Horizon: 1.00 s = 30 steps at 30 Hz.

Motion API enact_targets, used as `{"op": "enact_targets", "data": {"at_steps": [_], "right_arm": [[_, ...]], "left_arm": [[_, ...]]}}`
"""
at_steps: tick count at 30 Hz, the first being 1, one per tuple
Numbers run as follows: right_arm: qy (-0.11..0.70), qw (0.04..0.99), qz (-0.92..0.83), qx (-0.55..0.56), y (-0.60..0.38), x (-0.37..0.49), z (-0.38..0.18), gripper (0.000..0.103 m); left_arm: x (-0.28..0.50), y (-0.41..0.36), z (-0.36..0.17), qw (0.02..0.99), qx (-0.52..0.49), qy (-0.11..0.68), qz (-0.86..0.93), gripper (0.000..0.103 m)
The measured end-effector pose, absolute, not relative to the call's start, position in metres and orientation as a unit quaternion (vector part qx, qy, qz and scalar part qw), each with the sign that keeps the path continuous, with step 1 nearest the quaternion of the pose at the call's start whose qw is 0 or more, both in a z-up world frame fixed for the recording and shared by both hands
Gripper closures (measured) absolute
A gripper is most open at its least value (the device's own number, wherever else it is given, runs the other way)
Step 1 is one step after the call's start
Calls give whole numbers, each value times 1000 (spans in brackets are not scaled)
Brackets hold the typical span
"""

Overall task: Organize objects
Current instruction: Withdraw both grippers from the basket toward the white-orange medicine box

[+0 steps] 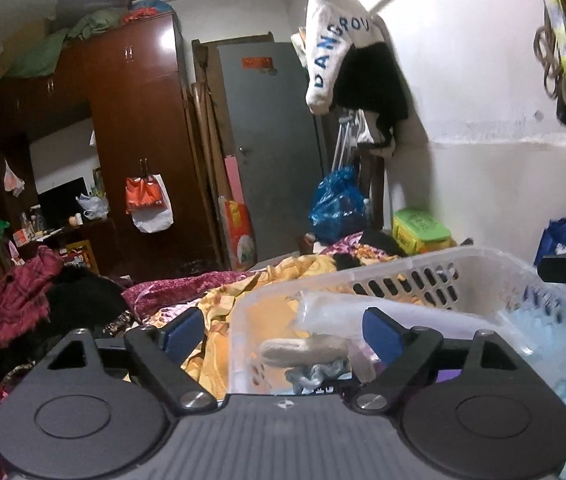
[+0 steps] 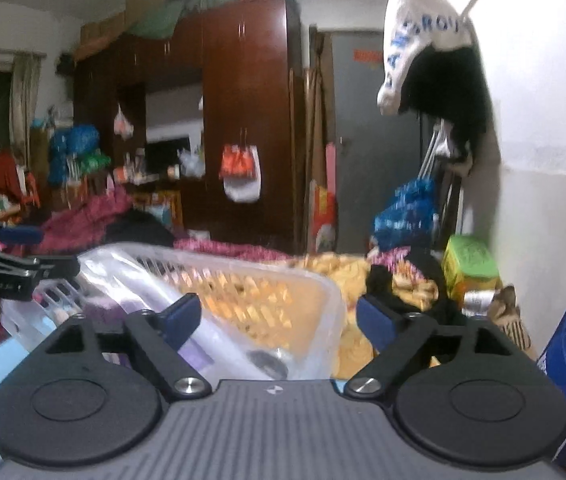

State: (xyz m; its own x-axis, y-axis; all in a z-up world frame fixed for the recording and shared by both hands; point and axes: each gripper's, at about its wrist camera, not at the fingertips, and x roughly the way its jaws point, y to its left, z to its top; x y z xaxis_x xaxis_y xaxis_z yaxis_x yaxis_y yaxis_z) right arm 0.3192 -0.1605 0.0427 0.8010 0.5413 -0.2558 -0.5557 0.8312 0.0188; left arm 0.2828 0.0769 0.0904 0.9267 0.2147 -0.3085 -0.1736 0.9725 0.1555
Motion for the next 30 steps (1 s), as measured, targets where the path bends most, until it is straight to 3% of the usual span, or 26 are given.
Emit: {"op": "enact_targets", "data": {"at_steps": [3,7,14,30], "right_arm": [[84,953,290,-24,-169,301,49,0],[69,955,288,-32,-169,289,59,0],[72,954,289,-39,-169,274,62,0],[211,877,422,-95,-117,242,-41,0]], "left_arm": [[259,77,107,981,69,148,102,10],[230,75,130,981,75,142,105,5],[190,72,141,981,77,154,88,5],[175,73,-8,966,31,249,-68,9]]}}
